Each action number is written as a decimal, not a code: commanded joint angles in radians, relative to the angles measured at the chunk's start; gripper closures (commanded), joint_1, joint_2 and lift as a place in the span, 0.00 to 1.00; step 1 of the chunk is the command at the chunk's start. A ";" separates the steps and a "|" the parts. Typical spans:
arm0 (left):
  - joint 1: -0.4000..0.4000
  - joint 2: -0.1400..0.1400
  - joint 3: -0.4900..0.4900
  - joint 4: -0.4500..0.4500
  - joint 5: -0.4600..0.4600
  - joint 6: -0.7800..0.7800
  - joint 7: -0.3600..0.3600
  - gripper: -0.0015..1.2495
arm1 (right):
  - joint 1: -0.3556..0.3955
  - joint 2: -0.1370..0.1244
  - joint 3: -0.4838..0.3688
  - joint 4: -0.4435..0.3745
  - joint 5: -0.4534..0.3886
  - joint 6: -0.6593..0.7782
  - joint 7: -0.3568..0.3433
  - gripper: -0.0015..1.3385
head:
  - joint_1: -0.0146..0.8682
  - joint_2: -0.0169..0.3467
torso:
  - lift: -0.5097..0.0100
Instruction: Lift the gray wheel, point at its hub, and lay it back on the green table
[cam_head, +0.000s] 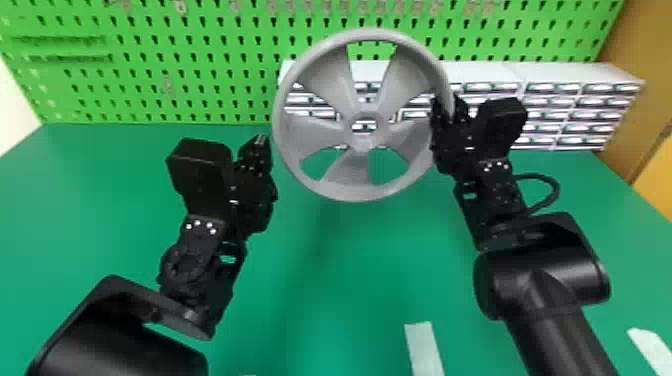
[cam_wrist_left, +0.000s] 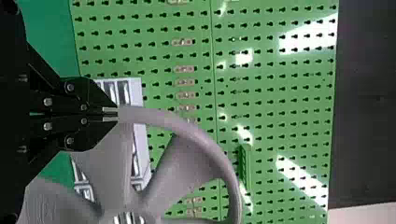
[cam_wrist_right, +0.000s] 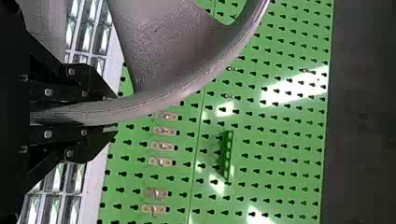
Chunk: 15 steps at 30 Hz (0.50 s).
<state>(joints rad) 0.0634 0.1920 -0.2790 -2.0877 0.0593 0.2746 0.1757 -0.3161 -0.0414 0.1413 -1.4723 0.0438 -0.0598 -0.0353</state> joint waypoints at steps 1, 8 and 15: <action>0.006 -0.002 0.009 0.000 -0.003 0.002 0.002 0.99 | 0.003 0.000 -0.002 -0.003 0.002 0.002 0.000 0.85 | 0.80 0.18 | 0.80; 0.010 -0.005 0.020 0.000 -0.010 0.009 0.002 0.99 | 0.019 0.000 -0.002 -0.022 0.001 0.021 0.000 0.85 | 0.80 0.18 | 0.80; 0.013 -0.006 0.031 0.000 -0.022 0.015 0.002 0.99 | 0.032 -0.003 -0.002 -0.083 -0.019 0.118 0.000 0.85 | 0.80 0.18 | 0.80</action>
<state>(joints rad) 0.0757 0.1869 -0.2534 -2.0879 0.0433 0.2867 0.1779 -0.2895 -0.0415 0.1389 -1.5179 0.0361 -0.0030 -0.0353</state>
